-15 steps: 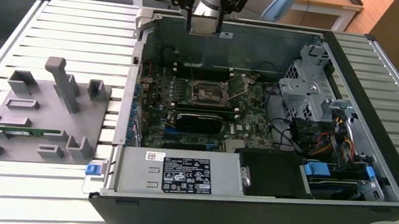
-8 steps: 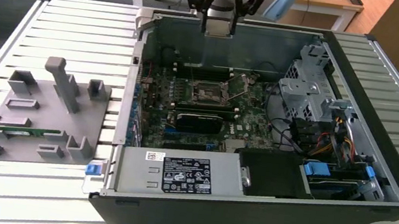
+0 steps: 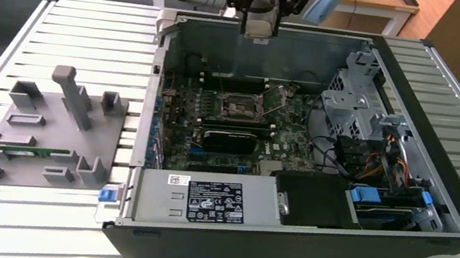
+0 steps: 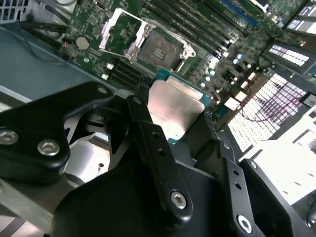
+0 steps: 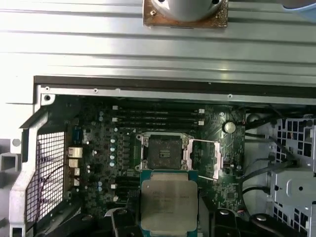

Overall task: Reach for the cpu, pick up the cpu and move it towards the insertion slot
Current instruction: 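Pick up the cpu and move it towards the insertion slot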

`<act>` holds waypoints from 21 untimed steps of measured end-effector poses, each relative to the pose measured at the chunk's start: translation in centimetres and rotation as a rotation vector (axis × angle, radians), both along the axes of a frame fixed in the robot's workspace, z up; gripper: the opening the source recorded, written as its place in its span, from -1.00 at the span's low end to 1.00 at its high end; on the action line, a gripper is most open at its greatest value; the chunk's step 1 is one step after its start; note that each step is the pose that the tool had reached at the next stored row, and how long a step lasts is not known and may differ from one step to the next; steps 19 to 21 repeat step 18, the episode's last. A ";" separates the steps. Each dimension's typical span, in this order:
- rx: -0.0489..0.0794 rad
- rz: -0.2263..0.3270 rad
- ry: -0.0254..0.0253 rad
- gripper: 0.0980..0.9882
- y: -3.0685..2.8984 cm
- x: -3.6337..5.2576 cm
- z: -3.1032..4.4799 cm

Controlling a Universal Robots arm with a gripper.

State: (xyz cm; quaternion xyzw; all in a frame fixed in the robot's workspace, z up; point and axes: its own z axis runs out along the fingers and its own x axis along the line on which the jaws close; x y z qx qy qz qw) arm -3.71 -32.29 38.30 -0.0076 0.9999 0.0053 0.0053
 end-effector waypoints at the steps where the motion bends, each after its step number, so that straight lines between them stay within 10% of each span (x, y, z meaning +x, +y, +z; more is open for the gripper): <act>1: 0.000 0.000 0.0000 0.00 0.16 0.18 -0.03; 11: 0.000 0.000 -0.0008 0.00 1.67 1.10 -0.17; 21: 0.000 0.000 -0.0008 0.00 1.78 1.13 -0.18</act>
